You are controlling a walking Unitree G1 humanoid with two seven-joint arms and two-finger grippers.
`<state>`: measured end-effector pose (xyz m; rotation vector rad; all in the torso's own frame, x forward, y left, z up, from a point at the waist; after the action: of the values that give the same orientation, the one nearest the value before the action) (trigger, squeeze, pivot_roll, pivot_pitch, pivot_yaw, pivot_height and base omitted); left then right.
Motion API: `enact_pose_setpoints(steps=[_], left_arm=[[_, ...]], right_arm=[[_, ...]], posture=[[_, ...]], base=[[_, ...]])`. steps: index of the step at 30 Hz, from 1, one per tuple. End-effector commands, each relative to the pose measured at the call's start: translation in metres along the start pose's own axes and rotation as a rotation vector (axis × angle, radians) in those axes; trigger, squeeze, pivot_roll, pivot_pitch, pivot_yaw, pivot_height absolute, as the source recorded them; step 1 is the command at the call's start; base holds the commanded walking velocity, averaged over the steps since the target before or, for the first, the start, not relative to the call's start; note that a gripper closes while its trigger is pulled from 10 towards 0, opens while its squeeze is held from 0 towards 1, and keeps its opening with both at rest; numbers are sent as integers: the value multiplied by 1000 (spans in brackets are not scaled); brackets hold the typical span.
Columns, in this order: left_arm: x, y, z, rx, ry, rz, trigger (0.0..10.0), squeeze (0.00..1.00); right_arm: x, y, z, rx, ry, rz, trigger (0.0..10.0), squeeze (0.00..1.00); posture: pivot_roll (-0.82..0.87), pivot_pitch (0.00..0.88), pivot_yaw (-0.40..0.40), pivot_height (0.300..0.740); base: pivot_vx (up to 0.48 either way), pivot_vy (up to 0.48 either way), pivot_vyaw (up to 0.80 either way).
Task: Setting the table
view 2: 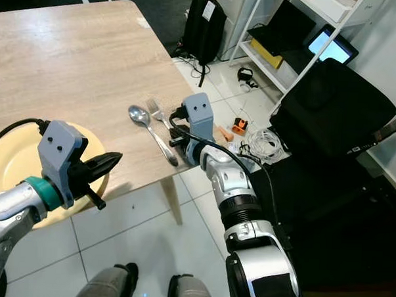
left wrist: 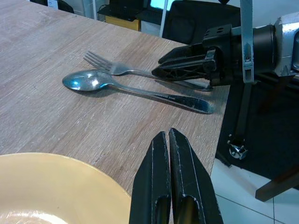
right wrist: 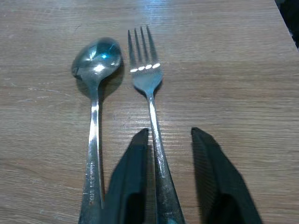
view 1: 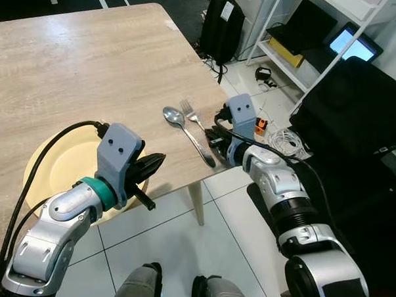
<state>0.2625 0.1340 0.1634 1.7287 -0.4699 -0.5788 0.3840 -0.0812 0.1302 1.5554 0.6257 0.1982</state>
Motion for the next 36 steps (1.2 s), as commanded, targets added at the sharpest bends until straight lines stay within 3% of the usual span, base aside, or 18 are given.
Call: enact_pose_setpoints(steps=[1, 7, 8, 11, 15, 20, 26, 29, 36], left_arm=[[0, -5, 5, -10, -12, -15, 10000, 0], [0, -5, 5, -13, -10, -17, 10000, 0], [0, -6, 5, -14, -10, -17, 10000, 0], [0, -5, 5, -17, -2, -15, 10000, 0], [5, -2, -1, -22, 61, 0, 10000, 0], [12, 5, -13, -38, 160, 28, 10000, 0], [18, 11, -26, -40, 247, 49, 10000, 0], [22, 14, -40, -31, 341, 55, 10000, 0], [27, 3, -44, -42, 426, 9, 10000, 0]], right_arm=[[-1, -6, 4, -10, -13, -22, 10000, 1000], [-2, 6, 5, 5, -22, 50, 10000, 1000], [-5, 16, 8, 17, -37, 106, 10000, 0], [-15, 34, 16, 45, -74, 210, 10000, 0], [-44, 58, 28, 31, -176, 419, 10000, 0], [-65, 61, 26, 30, -260, 535, 10000, 0], [-77, 59, 22, 34, -312, 588, 10000, 0], [-92, 43, 20, 32, -381, 590, 10000, 0], [-108, 20, 24, 42, -460, 548, 10000, 0]], posture=[[124, 55, -40, 740], [120, 60, -40, 740], [121, 62, -41, 740], [122, 65, -42, 740], [120, 67, -39, 740], [108, 65, -33, 740], [95, 62, -25, 740], [85, 58, -19, 740], [37, 31, 3, 740]], base=[[0, 0, 0], [0, 0, 0], [0, 0, 0], [0, 0, 0], [0, 0, 0], [0, 0, 0], [0, 0, 0], [0, 0, 0], [0, 0, 0]])
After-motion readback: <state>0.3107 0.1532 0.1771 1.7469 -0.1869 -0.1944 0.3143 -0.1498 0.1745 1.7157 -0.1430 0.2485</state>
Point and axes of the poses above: a point about 5 cm out from each wrist's last joint towards the gripper, its own x axis pointing out of the wrist towards the gripper, its own y axis along the axis of the wrist's last joint, z = x × y, the point moved 2 cm from there along x, pointing out of the wrist towards the gripper, and after that the axes turned 5 degrees about x, right-handed, at the moved point
